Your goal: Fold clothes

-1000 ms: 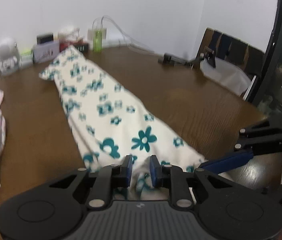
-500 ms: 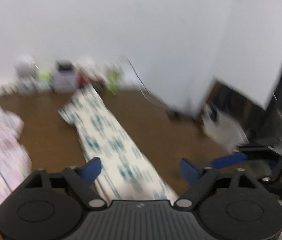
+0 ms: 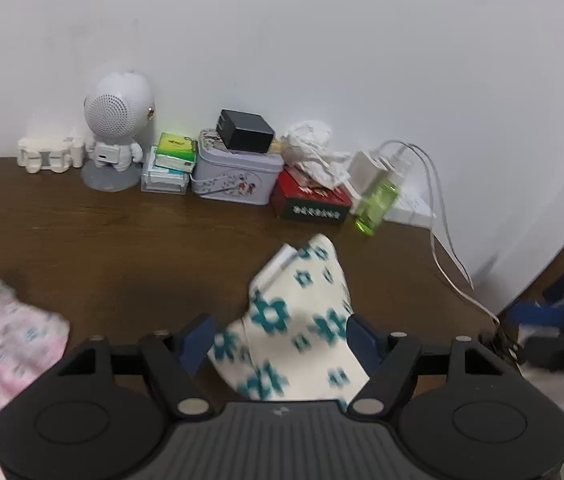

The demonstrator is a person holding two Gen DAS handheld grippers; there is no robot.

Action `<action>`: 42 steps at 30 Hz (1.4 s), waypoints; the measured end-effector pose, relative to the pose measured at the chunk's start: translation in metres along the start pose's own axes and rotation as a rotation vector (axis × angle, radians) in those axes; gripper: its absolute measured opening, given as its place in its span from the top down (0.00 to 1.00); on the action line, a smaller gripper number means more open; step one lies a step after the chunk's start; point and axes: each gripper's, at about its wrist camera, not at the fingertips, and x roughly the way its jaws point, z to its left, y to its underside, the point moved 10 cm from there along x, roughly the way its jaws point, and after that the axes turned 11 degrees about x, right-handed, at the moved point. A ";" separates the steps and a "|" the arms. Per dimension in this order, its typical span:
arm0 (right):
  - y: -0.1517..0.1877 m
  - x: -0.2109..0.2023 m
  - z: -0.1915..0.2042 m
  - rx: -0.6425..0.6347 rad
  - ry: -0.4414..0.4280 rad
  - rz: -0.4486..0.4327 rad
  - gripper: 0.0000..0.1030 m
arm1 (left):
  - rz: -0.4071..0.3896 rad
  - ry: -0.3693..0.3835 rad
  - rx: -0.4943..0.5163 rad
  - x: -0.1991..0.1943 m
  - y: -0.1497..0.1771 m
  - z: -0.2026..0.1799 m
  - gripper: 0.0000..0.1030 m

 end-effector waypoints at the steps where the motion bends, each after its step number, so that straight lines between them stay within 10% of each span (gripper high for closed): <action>1: 0.000 0.017 -0.011 0.027 -0.014 0.016 0.20 | 0.009 0.013 0.005 0.010 -0.001 0.005 0.30; 19: -0.019 0.159 -0.080 0.276 -0.304 0.066 0.25 | 0.056 0.253 0.006 0.097 -0.012 0.033 0.31; 22: -0.016 0.164 -0.075 0.275 -0.337 0.082 0.38 | 0.059 0.283 -0.017 0.098 -0.010 0.034 0.48; 24: -0.014 0.166 -0.072 0.279 -0.350 0.087 0.45 | 0.080 0.316 -0.048 0.102 -0.005 0.034 0.79; 37: -0.014 0.178 -0.086 0.349 -0.351 0.084 0.79 | 0.064 0.406 -0.194 0.113 -0.005 0.041 0.84; 42: -0.017 0.166 -0.077 0.288 -0.369 0.042 0.88 | 0.000 0.345 -0.041 0.105 -0.009 0.029 0.95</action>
